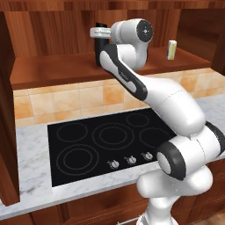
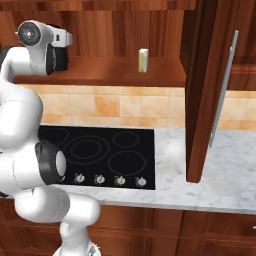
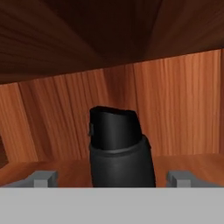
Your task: Pick the water bottle, boxed drink from the counter and place them in the open cabinet.
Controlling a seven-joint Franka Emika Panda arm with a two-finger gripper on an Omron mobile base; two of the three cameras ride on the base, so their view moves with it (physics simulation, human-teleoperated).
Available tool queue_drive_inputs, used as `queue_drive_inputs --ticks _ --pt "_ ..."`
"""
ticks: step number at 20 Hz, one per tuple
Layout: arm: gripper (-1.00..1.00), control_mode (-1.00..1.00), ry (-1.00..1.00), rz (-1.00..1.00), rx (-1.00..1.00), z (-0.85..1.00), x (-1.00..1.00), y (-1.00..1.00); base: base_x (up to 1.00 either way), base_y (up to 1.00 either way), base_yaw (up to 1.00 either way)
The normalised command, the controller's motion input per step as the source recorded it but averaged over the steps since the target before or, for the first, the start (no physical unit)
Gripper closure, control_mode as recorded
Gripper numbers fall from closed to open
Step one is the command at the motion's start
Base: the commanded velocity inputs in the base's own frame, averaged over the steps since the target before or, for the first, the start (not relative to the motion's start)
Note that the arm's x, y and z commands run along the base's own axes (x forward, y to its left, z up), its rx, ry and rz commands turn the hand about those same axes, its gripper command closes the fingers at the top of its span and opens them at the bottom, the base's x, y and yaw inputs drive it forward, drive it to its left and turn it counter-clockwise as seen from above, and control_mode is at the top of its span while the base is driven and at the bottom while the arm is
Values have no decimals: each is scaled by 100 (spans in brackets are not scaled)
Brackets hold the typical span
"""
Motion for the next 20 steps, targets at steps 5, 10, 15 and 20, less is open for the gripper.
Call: queue_drive_inputs --ticks 5,10,15,20 --pt "-100 -100 -10 0 1 1 -71 -15 0 0 0" --pt "-100 -100 -2 0 0 0 -85 -23 0 0 0" --pt "-100 -100 0 0 0 0 -40 -28 0 0 0" --pt "-100 -100 0 0 0 0 -76 -24 0 0 0"
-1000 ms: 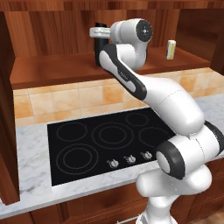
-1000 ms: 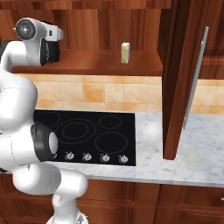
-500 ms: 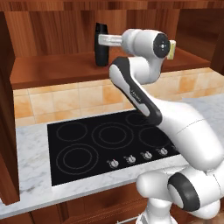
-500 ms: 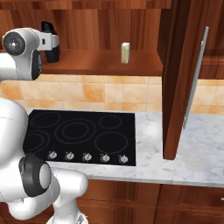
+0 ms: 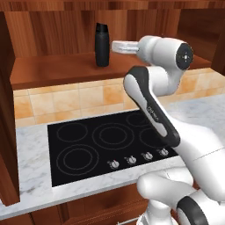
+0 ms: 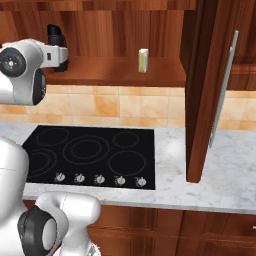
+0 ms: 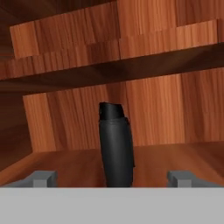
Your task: Pick the water bottle, boxed drink from the counter and place them in the open cabinet.
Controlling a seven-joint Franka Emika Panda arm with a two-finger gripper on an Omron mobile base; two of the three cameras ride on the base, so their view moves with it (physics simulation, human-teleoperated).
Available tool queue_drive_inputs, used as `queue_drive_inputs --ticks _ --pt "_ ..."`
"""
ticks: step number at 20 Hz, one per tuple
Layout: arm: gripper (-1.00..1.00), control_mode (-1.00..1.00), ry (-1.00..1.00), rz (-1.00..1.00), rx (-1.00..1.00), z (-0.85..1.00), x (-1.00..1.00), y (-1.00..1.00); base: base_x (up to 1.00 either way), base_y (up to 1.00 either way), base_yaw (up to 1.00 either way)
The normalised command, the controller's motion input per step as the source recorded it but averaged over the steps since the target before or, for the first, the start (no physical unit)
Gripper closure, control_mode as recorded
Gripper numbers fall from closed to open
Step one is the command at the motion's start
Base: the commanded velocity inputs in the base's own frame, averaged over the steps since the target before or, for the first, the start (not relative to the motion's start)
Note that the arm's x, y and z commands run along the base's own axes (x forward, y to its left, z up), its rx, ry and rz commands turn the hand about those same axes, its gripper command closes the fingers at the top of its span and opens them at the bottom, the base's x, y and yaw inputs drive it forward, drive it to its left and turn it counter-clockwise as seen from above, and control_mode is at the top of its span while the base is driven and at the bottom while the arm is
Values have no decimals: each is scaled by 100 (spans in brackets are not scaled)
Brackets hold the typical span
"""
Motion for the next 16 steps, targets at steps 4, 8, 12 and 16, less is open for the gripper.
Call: queue_drive_inputs --ticks 4,8,12,16 --pt "-100 -100 3 0 0 0 -93 -24 0 0 0" --pt "-100 -100 15 -1 0 0 -100 -19 0 0 0" --pt "-100 -100 22 -4 0 0 -100 -22 0 0 0" --pt "-100 -100 20 -5 0 -7 -100 -25 0 0 0"
